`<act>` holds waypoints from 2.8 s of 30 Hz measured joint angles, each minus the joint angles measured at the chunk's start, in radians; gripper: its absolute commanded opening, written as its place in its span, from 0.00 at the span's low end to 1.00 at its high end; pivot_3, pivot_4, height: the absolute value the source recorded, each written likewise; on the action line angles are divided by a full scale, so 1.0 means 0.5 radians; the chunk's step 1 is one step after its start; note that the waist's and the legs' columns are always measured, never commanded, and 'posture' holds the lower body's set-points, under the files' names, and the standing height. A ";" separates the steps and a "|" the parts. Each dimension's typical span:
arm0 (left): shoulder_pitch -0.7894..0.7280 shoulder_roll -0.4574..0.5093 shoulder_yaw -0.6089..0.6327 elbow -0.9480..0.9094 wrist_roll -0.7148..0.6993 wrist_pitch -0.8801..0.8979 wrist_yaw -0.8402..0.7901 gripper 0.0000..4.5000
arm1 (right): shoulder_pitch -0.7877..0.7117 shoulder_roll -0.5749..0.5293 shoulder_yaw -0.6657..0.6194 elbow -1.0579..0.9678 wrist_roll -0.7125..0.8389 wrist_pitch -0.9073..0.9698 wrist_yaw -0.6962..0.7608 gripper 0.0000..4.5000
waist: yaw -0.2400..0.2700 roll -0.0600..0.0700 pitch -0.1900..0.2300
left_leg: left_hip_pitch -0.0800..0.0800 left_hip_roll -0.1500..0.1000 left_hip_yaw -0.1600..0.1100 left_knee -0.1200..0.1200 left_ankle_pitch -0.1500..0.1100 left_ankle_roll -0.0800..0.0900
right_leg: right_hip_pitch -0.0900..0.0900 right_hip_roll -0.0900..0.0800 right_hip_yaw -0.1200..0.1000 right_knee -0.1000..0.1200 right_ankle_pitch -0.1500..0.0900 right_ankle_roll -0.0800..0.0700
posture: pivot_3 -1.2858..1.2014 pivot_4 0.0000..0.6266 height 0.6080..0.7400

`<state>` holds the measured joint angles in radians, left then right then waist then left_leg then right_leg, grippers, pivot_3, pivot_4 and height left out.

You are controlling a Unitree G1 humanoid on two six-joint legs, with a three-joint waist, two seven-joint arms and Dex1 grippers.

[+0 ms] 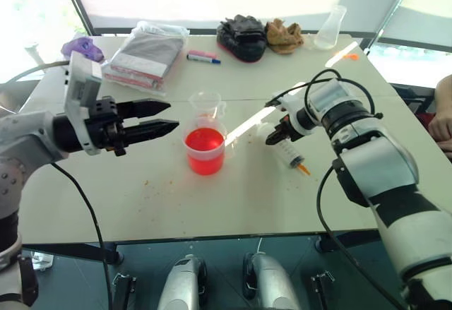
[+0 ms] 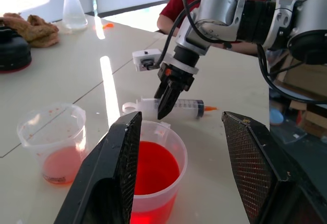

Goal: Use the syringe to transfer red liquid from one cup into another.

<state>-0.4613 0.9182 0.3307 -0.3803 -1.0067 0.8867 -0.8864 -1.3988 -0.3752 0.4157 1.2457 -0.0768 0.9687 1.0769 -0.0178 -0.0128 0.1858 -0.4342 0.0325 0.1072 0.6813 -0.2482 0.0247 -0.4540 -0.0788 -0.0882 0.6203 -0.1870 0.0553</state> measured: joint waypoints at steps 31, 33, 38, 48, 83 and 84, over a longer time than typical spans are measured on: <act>-0.884 -0.384 -0.478 1.950 1.344 -1.482 -0.007 0.57 | 0.273 0.595 -0.964 -0.874 0.553 -2.131 -0.661 0.32 | 0.005 0.001 0.007 | -0.018 -0.001 0.011 0.003 0.010 -0.016 | -0.026 -0.002 0.000 0.019 0.000 0.001 | 0.52 0.24 1.00; -0.990 -0.387 -0.475 1.984 1.350 -1.502 -0.055 0.57 | 0.215 0.602 -0.983 -0.727 0.555 -2.201 -0.670 0.32 | 0.000 0.001 0.007 | -0.018 -0.001 0.011 0.003 0.010 -0.015 | -0.026 -0.002 0.000 0.020 0.000 0.001 | 0.52 0.24 1.00; -1.035 -0.410 -0.471 1.951 1.323 -1.445 -0.153 0.57 | 0.199 0.617 -1.029 -0.698 0.630 -2.123 -0.628 0.32 | -0.008 0.001 0.007 | -0.017 0.001 0.008 0.003 0.010 -0.015 | -0.026 -0.001 0.000 0.021 0.000 0.001 | 0.52 0.24 1.00; -1.565 -0.426 -0.321 1.804 1.076 -1.130 -0.319 0.57 | 0.755 0.623 -0.970 -2.130 1.076 -0.981 -0.778 0.32 | 0.005 0.001 0.007 | -0.017 0.000 0.002 0.003 0.007 -0.010 | -0.024 -0.002 0.000 0.022 0.000 0.002 | 0.52 0.24 1.00; -1.424 -0.390 -0.460 1.465 1.041 -0.718 -0.788 0.57 | 1.135 0.590 -0.731 -2.686 1.254 -0.599 -1.058 0.32 | 0.001 0.000 0.007 | -0.015 -0.001 0.000 0.005 0.003 -0.002 | -0.024 -0.001 0.001 0.022 0.000 0.002 | 0.52 0.24 1.00; -1.418 -0.399 -0.477 1.464 1.053 -0.736 -0.789 0.57 | 1.135 0.591 -0.730 -2.681 1.254 -0.599 -1.059 0.32 | 0.001 0.000 0.007 | -0.016 -0.001 0.000 0.005 0.003 -0.002 | -0.024 -0.001 0.000 0.022 0.000 0.002 | 0.52 0.24 1.00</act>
<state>-1.1703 0.7188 0.0920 0.3517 -0.4804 0.5187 -1.2809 -0.8315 -0.0798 0.0505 -0.0947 0.5500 0.6692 0.5473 -0.0172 -0.0129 0.1892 -0.4420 0.0322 0.1072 0.6838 -0.2467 0.0236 -0.4659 -0.0792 -0.0880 0.6313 -0.1872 0.0563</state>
